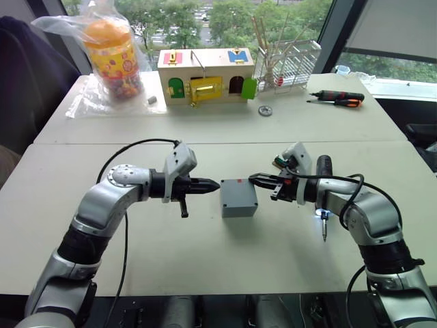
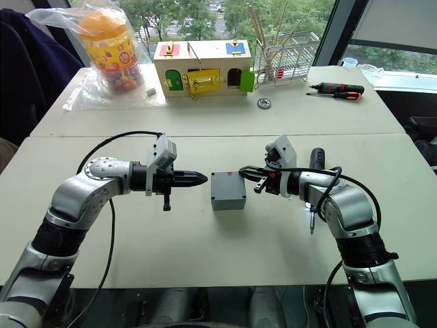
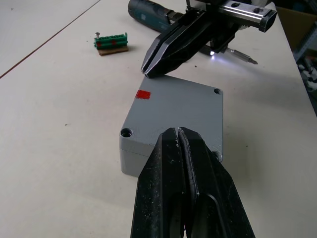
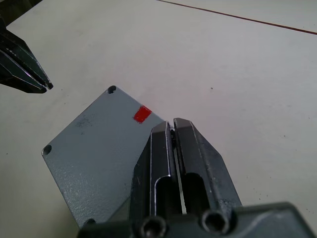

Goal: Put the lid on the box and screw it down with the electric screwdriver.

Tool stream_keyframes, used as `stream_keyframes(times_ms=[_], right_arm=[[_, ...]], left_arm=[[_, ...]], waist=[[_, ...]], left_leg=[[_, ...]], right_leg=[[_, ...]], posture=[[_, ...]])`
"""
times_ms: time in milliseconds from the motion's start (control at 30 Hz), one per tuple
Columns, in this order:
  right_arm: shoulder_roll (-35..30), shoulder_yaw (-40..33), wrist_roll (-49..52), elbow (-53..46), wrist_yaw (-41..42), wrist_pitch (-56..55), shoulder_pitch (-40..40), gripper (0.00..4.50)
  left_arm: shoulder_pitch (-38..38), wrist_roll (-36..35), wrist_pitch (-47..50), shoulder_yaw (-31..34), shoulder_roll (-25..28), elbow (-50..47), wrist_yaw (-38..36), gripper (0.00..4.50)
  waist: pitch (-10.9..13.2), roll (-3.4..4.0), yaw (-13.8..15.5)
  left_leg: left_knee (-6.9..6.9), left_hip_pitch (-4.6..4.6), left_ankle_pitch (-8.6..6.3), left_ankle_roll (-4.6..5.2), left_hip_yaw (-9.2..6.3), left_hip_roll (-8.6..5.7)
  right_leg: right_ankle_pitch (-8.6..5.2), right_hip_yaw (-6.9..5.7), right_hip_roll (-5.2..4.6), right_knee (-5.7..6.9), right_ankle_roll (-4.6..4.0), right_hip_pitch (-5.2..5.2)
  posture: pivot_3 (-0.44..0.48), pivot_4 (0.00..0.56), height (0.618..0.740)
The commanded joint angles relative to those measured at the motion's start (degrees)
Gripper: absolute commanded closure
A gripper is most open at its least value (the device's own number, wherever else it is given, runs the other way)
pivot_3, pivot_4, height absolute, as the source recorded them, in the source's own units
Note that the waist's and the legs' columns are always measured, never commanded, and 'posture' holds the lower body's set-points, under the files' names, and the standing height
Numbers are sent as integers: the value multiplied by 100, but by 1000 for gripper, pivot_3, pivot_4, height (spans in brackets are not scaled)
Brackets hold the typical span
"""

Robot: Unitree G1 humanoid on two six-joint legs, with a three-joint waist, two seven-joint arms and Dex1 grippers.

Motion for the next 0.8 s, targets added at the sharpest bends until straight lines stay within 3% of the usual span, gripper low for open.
stream_keyframes(times_ms=[33,167,233,333,400,600,800], right_arm=[[-18,-88,26,-109,15,-54,-94,2858],[-88,-174,4,-149,-29,-61,-134,735],[-170,-431,114,-250,-102,16,-217,47],[-476,-1095,526,-431,-275,629,-454,47],[-1083,-1314,561,-389,-240,1191,-573,47],[-2442,-1355,555,226,-291,2722,-1049,15],[-2623,-1158,502,1169,-580,4343,-1380,15]], left_arm=[[13,-13,-103,36,-1,-76,0,4500],[-5,-15,-115,33,-4,-57,-14,4500],[-25,-27,-119,34,-16,-64,-20,4500],[-98,-120,-95,63,-58,-112,-60,4500],[-170,-120,-142,18,-57,-175,-139,4500],[-336,-9,-351,-298,-128,-499,-330,4500],[-317,200,-637,-684,-86,-853,-464,4500]], waist=[[0,0,1],[0,0,0],[0,0,2],[1,2,10],[1,1,18],[1,1,-6],[1,1,-9]], left_leg=[[0,0,0,0,0,0],[0,0,0,0,0,0],[0,0,0,0,0,0],[1,0,0,0,0,-1],[1,-1,0,0,-1,-2],[-2,1,-1,1,0,1],[-3,1,-1,1,5,2]], right_leg=[[0,0,0,0,0,0],[0,0,0,0,0,0],[0,0,0,0,0,0],[0,0,-2,0,0,0],[0,0,-3,0,0,0],[0,0,-3,-5,-1,0],[0,4,-5,-10,-2,-5]], posture=[[0,150,711],[0,150,711],[0,150,711],[0,150,711],[0,150,711],[0,150,711],[0,150,711]])
